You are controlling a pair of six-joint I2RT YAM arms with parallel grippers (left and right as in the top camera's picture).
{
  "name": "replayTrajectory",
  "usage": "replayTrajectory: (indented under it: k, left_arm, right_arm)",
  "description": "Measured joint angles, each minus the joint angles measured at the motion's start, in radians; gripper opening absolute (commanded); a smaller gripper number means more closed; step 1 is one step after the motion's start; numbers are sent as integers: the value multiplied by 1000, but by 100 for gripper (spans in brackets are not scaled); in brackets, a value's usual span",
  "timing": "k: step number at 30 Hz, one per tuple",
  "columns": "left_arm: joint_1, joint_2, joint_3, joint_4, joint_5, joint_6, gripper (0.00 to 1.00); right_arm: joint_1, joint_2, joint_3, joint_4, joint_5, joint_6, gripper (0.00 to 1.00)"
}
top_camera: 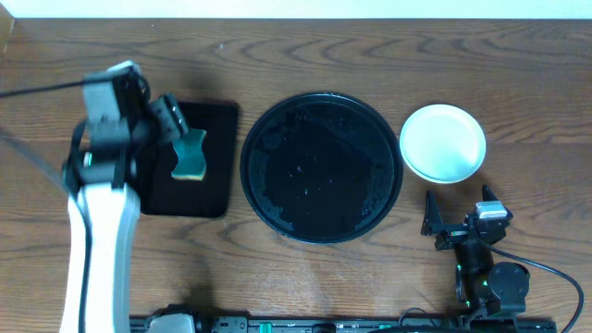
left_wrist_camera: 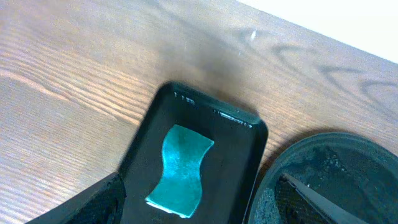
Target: Clean dirty plates on tray and stack at the side
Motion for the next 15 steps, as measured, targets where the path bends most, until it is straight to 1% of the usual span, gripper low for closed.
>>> replayTrajectory:
  k: [4, 7, 10, 15]
  left_arm:
    - [0, -203, -184, 126, -9, 66, 77]
    - [0, -333, -358, 241, -17, 85, 78]
    - [0, -458, -537, 349, -19, 87, 78]
    - [-2, -685, -810, 485, -20, 42, 77]
  right_arm:
    - [0, 0, 0, 1, 0, 0, 99]
    - [0, 0, 0, 2, 0, 0, 99]
    - [0, 0, 0, 2, 0, 0, 99]
    - [0, 0, 0, 2, 0, 0, 99]
